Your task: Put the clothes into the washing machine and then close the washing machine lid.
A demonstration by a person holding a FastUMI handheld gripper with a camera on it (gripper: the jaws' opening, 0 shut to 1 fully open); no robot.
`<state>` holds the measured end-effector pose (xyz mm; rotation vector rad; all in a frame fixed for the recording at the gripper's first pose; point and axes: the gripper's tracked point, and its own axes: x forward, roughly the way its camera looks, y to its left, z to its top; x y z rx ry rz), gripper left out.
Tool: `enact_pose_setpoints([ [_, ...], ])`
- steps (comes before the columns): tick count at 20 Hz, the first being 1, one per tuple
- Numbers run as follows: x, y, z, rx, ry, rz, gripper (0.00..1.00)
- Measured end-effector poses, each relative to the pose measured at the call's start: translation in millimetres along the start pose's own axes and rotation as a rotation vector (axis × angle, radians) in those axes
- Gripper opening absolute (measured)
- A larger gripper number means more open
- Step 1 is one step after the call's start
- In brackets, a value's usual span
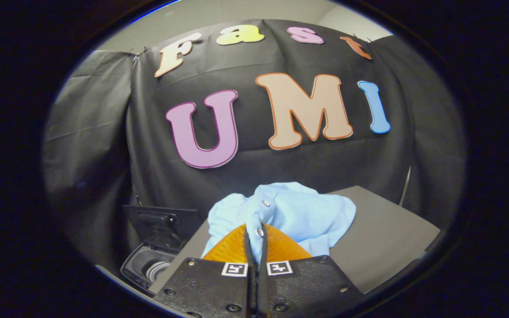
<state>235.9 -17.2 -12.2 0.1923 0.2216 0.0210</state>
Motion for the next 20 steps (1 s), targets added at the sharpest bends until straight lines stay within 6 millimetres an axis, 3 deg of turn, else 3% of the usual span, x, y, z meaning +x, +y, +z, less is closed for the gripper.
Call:
enact_pose_setpoints([
  [6, -16, 80, 22, -0.026, -0.041, 0.154, 0.02],
  [11, -24, 153, 28, -0.03, -0.042, 0.289, 0.02],
  [16, -29, 217, 18, -0.023, -0.015, 0.407, 0.02],
  [20, -24, 259, -3, -0.016, 0.026, 0.478, 0.02],
])
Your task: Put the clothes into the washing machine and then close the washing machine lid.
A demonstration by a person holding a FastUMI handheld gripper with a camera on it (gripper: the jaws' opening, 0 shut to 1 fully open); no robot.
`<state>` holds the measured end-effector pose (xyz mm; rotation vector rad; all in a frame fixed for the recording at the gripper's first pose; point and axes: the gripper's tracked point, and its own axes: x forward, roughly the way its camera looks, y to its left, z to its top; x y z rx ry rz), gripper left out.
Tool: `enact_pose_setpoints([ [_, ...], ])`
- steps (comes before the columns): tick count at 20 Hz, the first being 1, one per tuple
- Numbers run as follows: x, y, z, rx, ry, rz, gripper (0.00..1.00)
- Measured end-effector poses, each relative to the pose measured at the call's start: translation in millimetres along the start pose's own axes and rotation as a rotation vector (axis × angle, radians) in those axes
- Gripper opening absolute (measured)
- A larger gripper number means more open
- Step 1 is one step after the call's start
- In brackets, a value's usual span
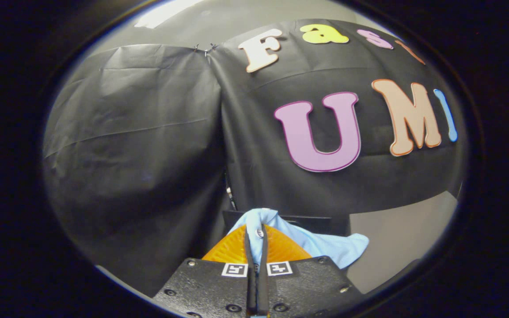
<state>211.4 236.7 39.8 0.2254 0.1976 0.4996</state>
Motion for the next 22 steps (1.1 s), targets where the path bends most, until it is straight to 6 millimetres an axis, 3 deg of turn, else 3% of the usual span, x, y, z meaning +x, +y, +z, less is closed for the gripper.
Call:
enact_pose_setpoints([
  [3, 24, 13, -19, 0.009, 0.047, 0.03, 0.02],
  [7, 37, 32, -62, 0.019, 0.115, 0.053, 0.02],
  [13, 58, 24, -117, -0.024, 0.239, 0.016, 0.03],
  [16, 63, 8, -139, -0.036, 0.275, -0.009, 0.06],
  [20, 63, -4, -152, -0.023, 0.305, -0.036, 0.14],
  [22, 61, -6, -147, -0.021, 0.291, -0.036, 0.18],
])
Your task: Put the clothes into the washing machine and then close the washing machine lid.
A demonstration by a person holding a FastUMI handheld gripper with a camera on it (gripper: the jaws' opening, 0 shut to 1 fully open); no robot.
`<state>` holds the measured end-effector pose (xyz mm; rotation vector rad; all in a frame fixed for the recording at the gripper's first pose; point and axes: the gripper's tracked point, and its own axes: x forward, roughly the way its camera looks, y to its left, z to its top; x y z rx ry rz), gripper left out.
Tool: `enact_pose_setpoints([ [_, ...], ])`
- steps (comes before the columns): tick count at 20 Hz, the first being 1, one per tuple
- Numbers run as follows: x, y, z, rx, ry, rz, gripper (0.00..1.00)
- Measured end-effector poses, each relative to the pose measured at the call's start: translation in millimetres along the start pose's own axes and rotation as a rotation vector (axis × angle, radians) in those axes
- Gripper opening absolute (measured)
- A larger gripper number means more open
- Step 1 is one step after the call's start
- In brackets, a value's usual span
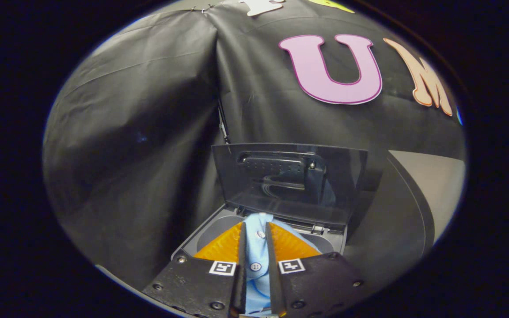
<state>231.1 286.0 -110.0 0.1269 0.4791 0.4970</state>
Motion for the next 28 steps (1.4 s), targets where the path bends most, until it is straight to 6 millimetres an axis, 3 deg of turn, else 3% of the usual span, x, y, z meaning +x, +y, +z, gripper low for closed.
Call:
enact_pose_setpoints([
  [5, -18, 6, 33, 0.011, -0.08, 0.014, 0.18],
  [11, -34, 12, 32, -0.031, -0.084, 0.017, 0.17],
  [17, -37, 7, 34, -0.023, -0.101, -0.001, 0.17],
  [28, -43, -5, 39, -0.028, -0.145, -0.04, 0.97],
])
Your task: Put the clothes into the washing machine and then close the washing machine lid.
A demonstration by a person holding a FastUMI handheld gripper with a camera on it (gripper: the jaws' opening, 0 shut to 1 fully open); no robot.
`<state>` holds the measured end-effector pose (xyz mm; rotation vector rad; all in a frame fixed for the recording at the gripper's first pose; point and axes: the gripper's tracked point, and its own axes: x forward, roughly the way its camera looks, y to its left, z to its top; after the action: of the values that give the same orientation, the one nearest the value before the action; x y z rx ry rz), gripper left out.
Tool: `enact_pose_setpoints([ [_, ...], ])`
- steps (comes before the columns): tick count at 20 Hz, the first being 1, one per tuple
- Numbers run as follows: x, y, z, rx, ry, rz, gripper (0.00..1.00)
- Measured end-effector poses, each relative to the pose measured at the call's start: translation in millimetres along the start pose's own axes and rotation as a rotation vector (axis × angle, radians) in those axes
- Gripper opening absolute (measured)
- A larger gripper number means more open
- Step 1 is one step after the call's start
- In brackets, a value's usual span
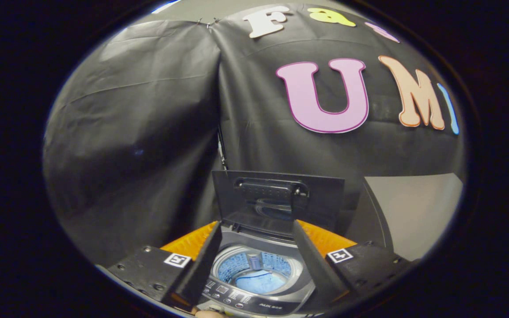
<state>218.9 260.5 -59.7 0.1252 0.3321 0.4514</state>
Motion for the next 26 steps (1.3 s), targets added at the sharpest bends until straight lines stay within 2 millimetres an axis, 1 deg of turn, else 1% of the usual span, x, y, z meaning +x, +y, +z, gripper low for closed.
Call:
enact_pose_setpoints([
  [6, -2, -8, 5, -0.043, -0.018, -0.031, 0.97],
  [9, -3, -8, 9, -0.076, -0.027, -0.043, 0.97],
  [14, -1, -8, 6, -0.098, -0.026, -0.048, 0.97],
  [16, 0, -10, 8, -0.095, -0.033, -0.058, 0.97],
  [19, 5, -13, 18, -0.081, -0.045, -0.07, 0.97],
  [20, 13, -15, 22, -0.076, -0.052, -0.081, 0.97],
  [23, 34, -19, 44, -0.067, -0.085, -0.102, 0.96],
  [26, 64, -33, 59, -0.041, -0.09, -0.158, 0.96],
])
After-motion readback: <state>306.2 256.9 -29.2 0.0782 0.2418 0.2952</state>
